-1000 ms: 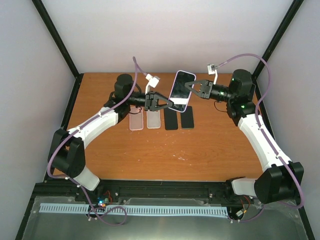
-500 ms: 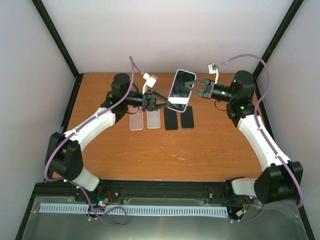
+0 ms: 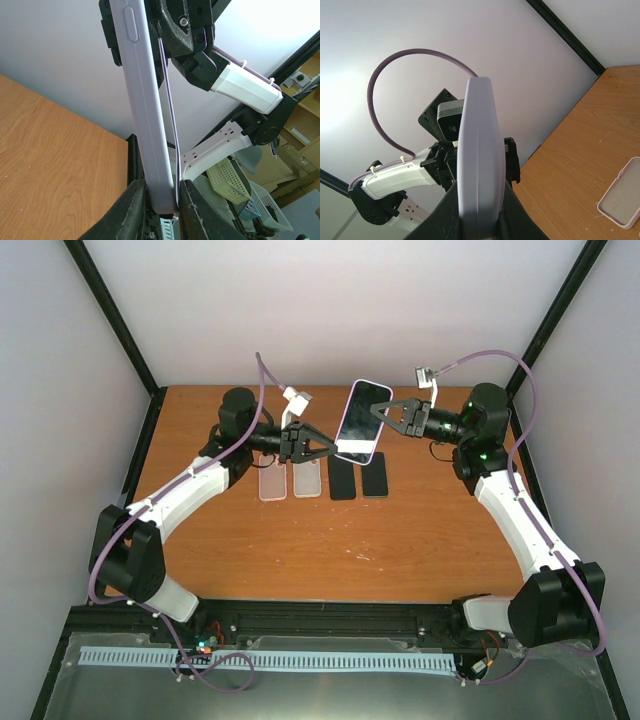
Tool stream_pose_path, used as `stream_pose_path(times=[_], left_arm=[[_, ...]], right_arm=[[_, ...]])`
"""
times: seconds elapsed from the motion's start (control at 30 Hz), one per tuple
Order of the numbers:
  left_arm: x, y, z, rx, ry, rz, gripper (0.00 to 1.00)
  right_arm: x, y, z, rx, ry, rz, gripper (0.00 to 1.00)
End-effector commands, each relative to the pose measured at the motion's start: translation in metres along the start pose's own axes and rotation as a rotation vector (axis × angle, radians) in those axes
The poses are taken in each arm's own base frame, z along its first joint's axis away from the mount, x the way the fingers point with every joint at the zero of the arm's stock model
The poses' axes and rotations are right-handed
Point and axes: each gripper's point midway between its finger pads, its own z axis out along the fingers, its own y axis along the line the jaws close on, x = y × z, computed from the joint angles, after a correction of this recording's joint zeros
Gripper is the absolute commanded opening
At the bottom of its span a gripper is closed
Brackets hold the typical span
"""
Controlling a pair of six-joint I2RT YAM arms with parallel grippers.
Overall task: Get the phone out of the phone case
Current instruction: Remove the phone case from the phone.
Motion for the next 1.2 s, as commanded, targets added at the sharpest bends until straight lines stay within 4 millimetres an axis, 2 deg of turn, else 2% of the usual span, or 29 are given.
stream_pose_path(times=[0.0, 0.23, 1.17], left_arm=[[-0.003, -0.007, -0.007, 0.003, -0.012, 0.029, 0.21], [-0.001, -0.002, -0.007, -0.007, -0.018, 0.016, 0.16], [0.007, 0.009, -0.01, -0.01, -0.043, -0.022, 0.14]], right_arm=[[-0.009, 0.033, -0.007, -0.063, -0.02, -0.091, 0.03], [-0.01, 0.038, -0.008, -0.089, -0.022, -0.092, 0.03], [-0.009, 0.056, -0.013, -0.197, -0.055, -0.026, 0.03]])
